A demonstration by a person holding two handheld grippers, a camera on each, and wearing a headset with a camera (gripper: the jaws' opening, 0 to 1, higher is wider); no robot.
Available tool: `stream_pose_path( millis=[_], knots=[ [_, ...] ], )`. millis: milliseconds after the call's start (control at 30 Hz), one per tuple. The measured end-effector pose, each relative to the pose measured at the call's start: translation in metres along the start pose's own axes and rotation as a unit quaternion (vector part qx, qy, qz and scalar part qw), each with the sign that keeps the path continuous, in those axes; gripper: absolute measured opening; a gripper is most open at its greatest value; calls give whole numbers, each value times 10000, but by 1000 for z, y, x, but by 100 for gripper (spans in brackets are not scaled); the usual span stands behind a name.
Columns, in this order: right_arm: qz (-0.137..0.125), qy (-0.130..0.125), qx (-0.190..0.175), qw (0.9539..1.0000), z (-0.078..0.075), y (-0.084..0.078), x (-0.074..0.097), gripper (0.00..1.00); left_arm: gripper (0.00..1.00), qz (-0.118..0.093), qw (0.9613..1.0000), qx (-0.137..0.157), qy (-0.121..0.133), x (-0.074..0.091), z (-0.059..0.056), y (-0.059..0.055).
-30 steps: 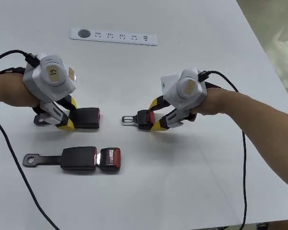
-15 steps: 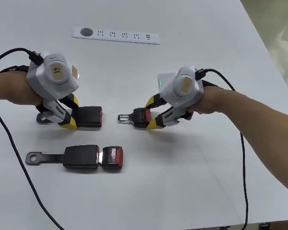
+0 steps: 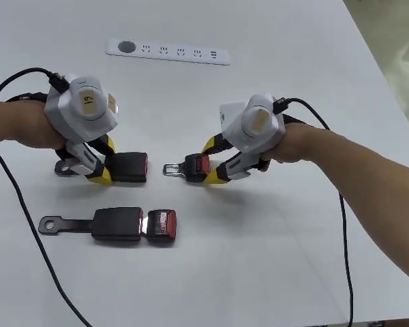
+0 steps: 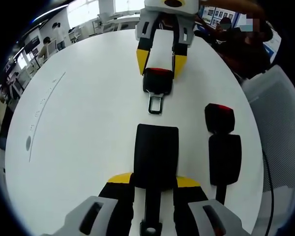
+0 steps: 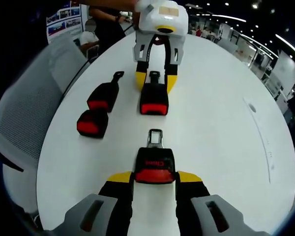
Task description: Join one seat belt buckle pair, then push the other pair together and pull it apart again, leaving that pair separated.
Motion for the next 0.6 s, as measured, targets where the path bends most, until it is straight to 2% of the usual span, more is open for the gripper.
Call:
stream_pose_path(
  millis=[600],
  knots=[
    [-110,18,-7,9999,2,15,-9,29,31,-29,10000,34,4,0,2,-2]
  ],
)
Point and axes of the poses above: the centre of the closed fingertips' face, and the gripper's own axes: x roughly backward along the fingers, z roughly to its left, y roughly out of its top, the point moved 5 cm from there along x, roughly backward along the fingers, and after that the axes turned 5 degrees about -y, right-handed, at the moved point
